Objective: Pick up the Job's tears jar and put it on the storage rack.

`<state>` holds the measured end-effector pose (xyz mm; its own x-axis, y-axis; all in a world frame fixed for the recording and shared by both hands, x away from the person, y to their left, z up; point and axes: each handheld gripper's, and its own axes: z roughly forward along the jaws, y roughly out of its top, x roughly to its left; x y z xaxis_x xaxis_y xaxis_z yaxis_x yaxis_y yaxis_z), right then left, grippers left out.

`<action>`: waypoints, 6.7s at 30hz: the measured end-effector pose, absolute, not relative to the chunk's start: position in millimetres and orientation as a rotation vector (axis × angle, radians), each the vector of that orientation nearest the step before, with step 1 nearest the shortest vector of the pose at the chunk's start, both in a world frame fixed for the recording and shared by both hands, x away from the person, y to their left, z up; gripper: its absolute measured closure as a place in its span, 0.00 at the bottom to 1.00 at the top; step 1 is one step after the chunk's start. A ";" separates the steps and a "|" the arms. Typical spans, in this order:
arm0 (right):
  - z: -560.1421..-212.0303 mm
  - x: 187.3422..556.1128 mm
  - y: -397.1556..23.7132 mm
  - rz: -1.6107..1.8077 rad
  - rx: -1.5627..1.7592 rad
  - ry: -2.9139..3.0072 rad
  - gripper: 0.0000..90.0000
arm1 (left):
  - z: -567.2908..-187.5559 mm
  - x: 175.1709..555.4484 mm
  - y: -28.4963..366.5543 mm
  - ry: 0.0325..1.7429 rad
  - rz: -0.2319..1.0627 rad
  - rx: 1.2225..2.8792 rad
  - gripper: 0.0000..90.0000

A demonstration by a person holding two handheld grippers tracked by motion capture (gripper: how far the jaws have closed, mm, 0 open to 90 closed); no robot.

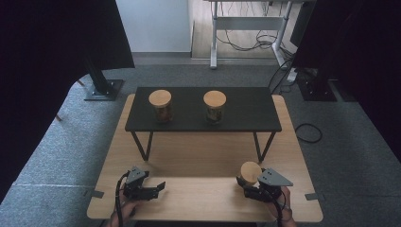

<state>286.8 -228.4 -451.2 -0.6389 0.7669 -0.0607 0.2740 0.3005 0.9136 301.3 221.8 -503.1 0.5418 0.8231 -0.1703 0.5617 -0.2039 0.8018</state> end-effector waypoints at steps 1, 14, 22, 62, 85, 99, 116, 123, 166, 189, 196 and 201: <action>-450.1 285.7 -228.3 1.317 0.917 2.078 0.27 | -503.2 301.3 221.9 1.132 0.370 1.893 0.11; -431.1 275.4 -226.9 1.383 0.850 2.058 0.27 | -503.2 301.6 221.3 1.132 0.370 1.901 0.11; -424.2 273.7 -229.2 1.417 0.844 2.039 0.27 | -503.3 301.6 220.8 1.132 0.371 1.903 0.11; -378.8 273.9 -221.7 1.561 0.748 1.987 0.27 | -503.4 302.0 220.0 1.138 0.376 1.910 0.11; -344.2 274.2 -227.9 1.647 0.701 1.965 0.27 | -503.3 300.7 221.0 1.143 0.381 1.910 0.11; -330.3 284.3 -222.2 1.649 0.684 1.964 0.27 | -503.5 300.9 220.2 1.145 0.381 1.909 0.11; -315.6 299.7 -222.7 1.620 0.693 1.956 0.27 | -503.5 300.8 220.0 1.145 0.385 1.912 0.11; -313.0 308.3 -224.1 1.624 0.703 1.938 0.27 | -503.5 301.0 220.4 1.145 0.383 1.910 0.11; -289.4 356.9 -221.7 1.592 0.755 1.930 0.27 | -503.5 301.1 220.0 1.144 0.382 1.917 0.10; -284.8 385.9 -220.0 1.548 0.813 1.907 0.27 | -503.4 300.9 219.6 1.144 0.384 1.917 0.10; -286.6 396.9 -218.2 1.518 0.840 1.913 0.27 | -503.4 300.8 219.8 1.144 0.385 1.917 0.10; -289.9 404.2 -215.0 1.477 0.867 1.903 0.27 | -503.4 300.5 220.4 1.144 0.384 1.918 0.10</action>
<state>404.2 -215.0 -289.9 -0.6252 0.7789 -0.0494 0.1454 0.1784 0.9732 300.5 220.4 -503.4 0.5346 0.8313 -0.1524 0.5714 -0.2226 0.7899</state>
